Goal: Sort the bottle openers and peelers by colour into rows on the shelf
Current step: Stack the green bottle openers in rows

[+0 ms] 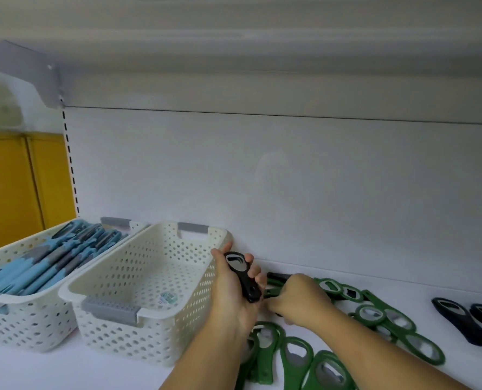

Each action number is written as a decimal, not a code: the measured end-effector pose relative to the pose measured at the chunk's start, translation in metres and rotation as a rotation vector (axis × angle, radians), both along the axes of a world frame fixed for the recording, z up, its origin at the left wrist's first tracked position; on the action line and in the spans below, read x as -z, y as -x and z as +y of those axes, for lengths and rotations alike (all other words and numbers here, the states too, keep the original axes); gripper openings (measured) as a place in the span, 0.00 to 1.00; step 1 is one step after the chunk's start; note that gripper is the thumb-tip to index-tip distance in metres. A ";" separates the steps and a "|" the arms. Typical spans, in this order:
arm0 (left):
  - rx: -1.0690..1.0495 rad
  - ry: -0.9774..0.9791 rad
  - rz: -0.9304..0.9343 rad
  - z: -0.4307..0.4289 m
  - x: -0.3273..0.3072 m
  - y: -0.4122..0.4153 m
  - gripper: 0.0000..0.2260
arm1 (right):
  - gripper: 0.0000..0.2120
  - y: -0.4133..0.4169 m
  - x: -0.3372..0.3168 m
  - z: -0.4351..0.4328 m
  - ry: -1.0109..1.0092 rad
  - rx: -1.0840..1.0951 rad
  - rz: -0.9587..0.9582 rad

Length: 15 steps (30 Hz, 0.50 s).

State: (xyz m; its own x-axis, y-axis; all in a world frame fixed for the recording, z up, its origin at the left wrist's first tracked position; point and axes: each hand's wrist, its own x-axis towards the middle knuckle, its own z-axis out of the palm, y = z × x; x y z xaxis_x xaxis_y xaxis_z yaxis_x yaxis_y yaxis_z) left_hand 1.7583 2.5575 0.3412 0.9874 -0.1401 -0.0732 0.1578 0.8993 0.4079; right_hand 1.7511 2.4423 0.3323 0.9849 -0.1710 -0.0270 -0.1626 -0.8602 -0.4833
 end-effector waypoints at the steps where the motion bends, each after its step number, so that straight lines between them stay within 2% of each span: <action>1: -0.018 -0.003 -0.002 0.000 0.001 -0.001 0.18 | 0.12 0.000 0.001 -0.002 -0.021 -0.007 -0.034; 3: -0.031 -0.011 -0.007 0.000 -0.001 0.000 0.16 | 0.18 0.002 0.003 -0.006 -0.037 -0.048 -0.122; 7: 0.068 -0.043 -0.001 0.001 -0.002 0.002 0.14 | 0.19 0.012 0.003 -0.014 0.046 -0.078 -0.359; 11: 0.146 -0.043 -0.037 -0.002 0.001 0.001 0.09 | 0.15 0.035 0.006 -0.031 -0.196 -0.006 -0.613; 15: 0.043 -0.318 -0.180 -0.016 0.000 0.012 0.09 | 0.09 0.065 0.009 -0.043 -0.448 0.054 -0.694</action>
State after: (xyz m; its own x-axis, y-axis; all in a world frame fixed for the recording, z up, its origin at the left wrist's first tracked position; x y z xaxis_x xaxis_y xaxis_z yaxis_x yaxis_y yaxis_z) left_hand 1.7459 2.5418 0.3411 0.9822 -0.1795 0.0550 0.0924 0.7175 0.6904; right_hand 1.6856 2.3995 0.3237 0.7933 -0.3364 0.5075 0.2636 -0.5616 -0.7843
